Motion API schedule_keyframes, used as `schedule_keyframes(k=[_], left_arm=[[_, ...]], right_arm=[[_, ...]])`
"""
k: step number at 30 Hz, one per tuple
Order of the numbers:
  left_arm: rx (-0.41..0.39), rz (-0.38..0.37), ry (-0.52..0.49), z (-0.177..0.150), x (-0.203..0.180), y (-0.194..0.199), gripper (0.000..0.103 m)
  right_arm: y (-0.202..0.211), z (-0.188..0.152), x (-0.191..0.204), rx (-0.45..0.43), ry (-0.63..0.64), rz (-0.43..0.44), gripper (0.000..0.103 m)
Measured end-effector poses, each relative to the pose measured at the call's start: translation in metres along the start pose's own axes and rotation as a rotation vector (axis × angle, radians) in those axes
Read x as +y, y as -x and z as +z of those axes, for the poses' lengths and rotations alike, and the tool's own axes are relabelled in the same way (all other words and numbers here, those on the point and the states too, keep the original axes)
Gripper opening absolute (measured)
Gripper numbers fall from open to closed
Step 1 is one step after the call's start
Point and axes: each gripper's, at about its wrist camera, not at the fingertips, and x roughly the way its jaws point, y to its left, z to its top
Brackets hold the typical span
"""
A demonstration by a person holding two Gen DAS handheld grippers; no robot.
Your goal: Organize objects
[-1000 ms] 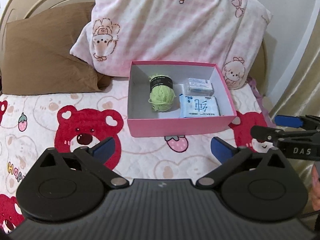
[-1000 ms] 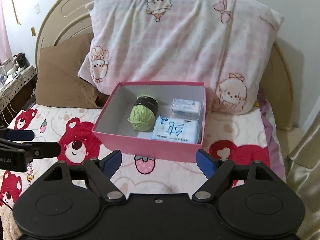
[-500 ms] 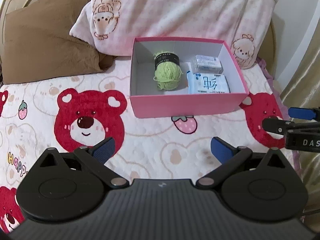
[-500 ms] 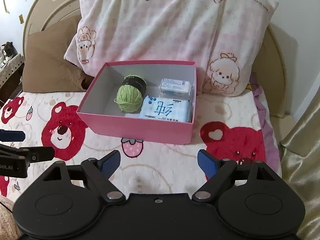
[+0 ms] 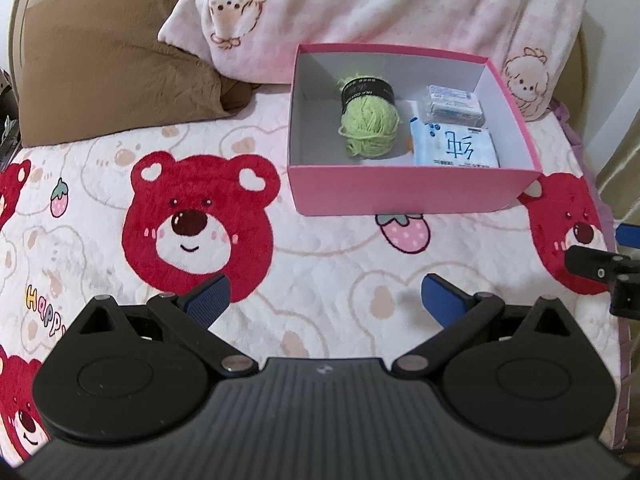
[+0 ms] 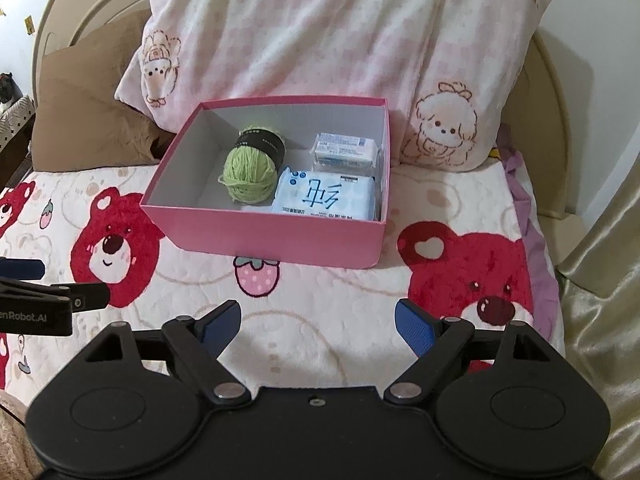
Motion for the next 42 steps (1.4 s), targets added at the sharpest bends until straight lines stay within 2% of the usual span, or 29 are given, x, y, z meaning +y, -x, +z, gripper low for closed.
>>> schedule_keyframes(k=[5,13,18,26,32,42], left_arm=[[0.021,-0.012,0.031,-0.006,0.002,-0.009,0.103],[0.018,-0.007,0.005,-0.008,-0.003,-0.012,0.103],[0.028,-0.017,0.022,-0.007,-0.001,-0.014,0.103],[0.022,-0.022,-0.022,-0.009,-0.008,-0.012,0.103],[0.043,-0.037,0.012,-0.015,-0.003,-0.014,0.103],[0.012,-0.043,0.007,-0.013,-0.005,-0.003,0.103]], right_arm=[[-0.005,0.000,0.000,0.006,0.009,-0.010,0.087],[-0.005,0.000,-0.005,0.009,0.001,-0.024,0.087],[-0.003,-0.002,-0.006,0.008,0.008,-0.032,0.087],[-0.001,-0.004,-0.008,0.006,0.005,-0.045,0.087],[-0.002,-0.005,-0.013,0.007,-0.011,-0.056,0.087],[-0.003,-0.004,-0.015,0.011,-0.016,-0.062,0.087]])
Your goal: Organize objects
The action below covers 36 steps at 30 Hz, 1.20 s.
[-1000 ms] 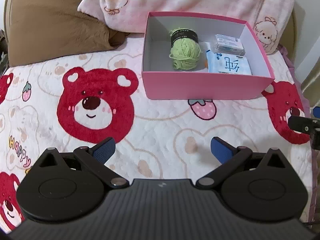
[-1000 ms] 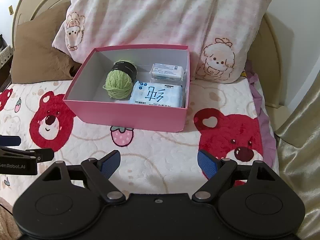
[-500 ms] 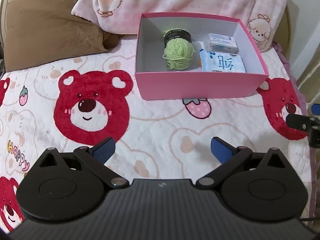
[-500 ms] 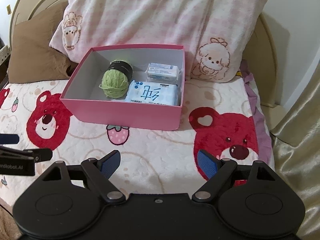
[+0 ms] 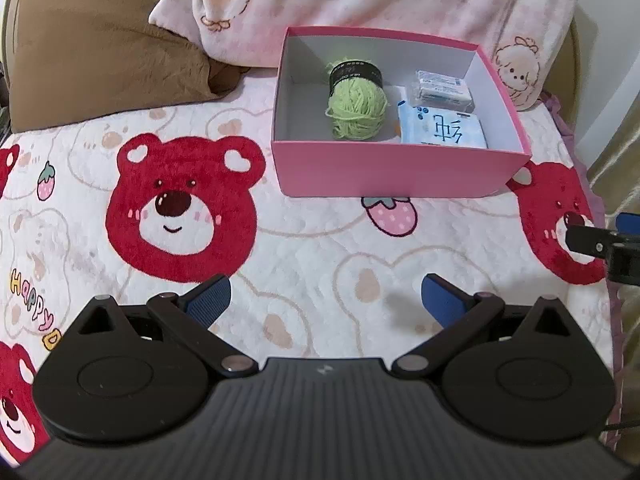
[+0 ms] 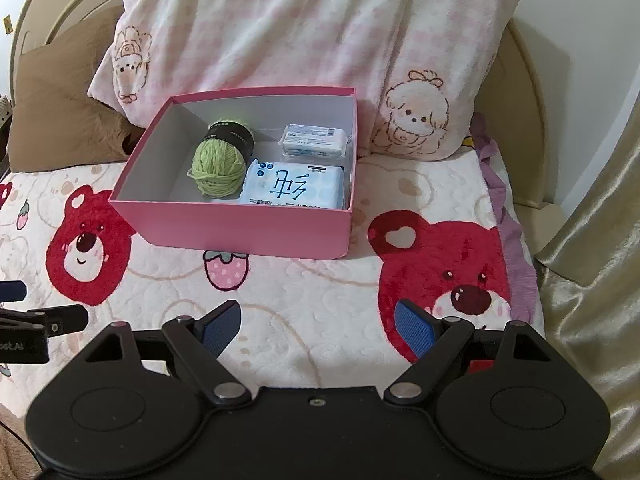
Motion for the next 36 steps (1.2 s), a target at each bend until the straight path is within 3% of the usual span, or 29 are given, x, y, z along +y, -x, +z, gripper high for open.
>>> schedule_keyframes(k=[21,26,36], left_arm=[[0.018,0.008,0.022,-0.002,0.005,-0.001,0.103],[0.005,-0.021,0.054,-0.001,0.010,0.004,0.103],[0.017,0.012,0.075,0.000,0.015,0.001,0.103]], right_arm=[[0.005,-0.003,-0.002,-0.003,-0.006,-0.003,0.087],[0.008,-0.005,-0.001,-0.005,0.000,0.002,0.087],[0.008,-0.005,-0.002,-0.002,-0.007,0.006,0.087]])
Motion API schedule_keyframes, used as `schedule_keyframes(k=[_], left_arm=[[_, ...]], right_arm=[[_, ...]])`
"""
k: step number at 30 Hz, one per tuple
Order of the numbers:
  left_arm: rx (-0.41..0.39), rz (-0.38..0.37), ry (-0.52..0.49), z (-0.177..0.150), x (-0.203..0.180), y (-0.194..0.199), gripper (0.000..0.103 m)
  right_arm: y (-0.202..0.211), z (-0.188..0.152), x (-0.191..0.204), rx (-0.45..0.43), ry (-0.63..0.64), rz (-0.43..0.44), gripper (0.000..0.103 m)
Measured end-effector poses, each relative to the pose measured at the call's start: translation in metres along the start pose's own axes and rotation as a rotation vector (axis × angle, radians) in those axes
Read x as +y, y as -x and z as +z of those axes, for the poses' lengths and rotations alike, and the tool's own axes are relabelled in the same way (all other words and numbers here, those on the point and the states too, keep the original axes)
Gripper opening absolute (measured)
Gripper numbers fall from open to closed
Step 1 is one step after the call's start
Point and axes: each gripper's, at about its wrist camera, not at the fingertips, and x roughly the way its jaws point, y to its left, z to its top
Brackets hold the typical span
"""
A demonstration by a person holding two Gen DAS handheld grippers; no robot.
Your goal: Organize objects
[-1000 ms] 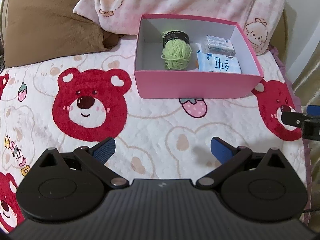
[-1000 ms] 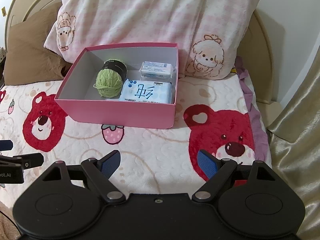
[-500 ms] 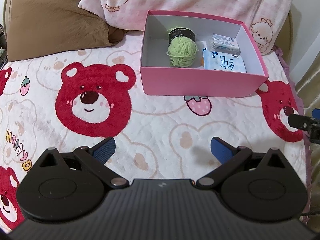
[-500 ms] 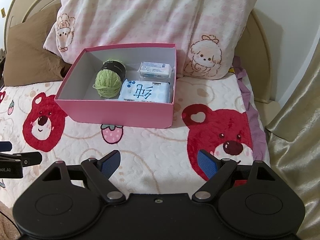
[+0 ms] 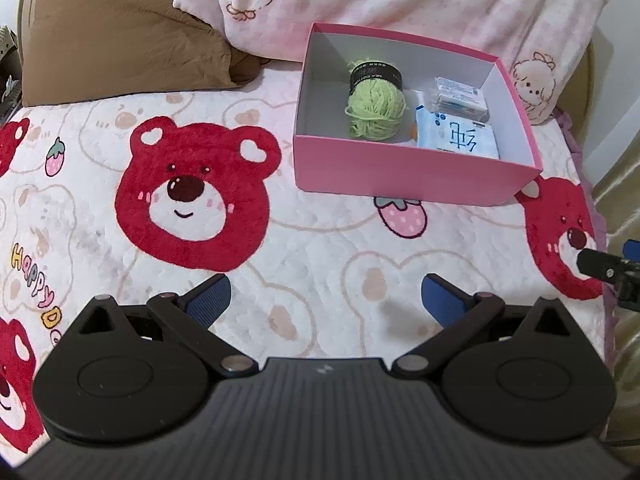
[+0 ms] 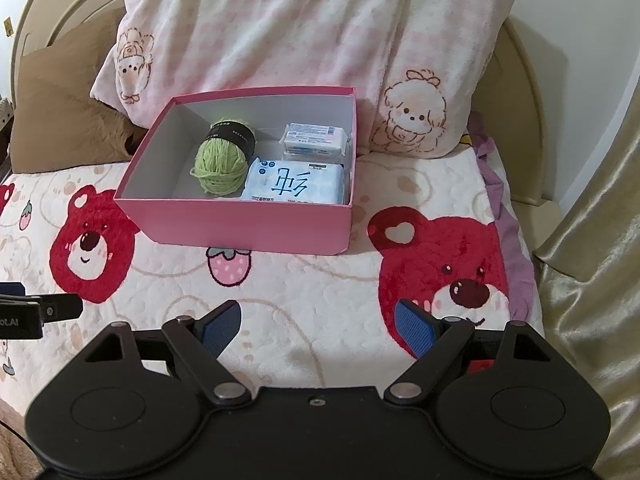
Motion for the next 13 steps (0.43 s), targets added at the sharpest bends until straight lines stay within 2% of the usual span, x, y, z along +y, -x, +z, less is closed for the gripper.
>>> schedule_keyframes(k=[13], left_arm=[[-0.005,0.027,-0.030,-0.0014,-0.0052,0.0023,0.103]], right_arm=[[-0.0011,-0.0002,-0.0002,0.004,-0.001,-0.001,0.087]])
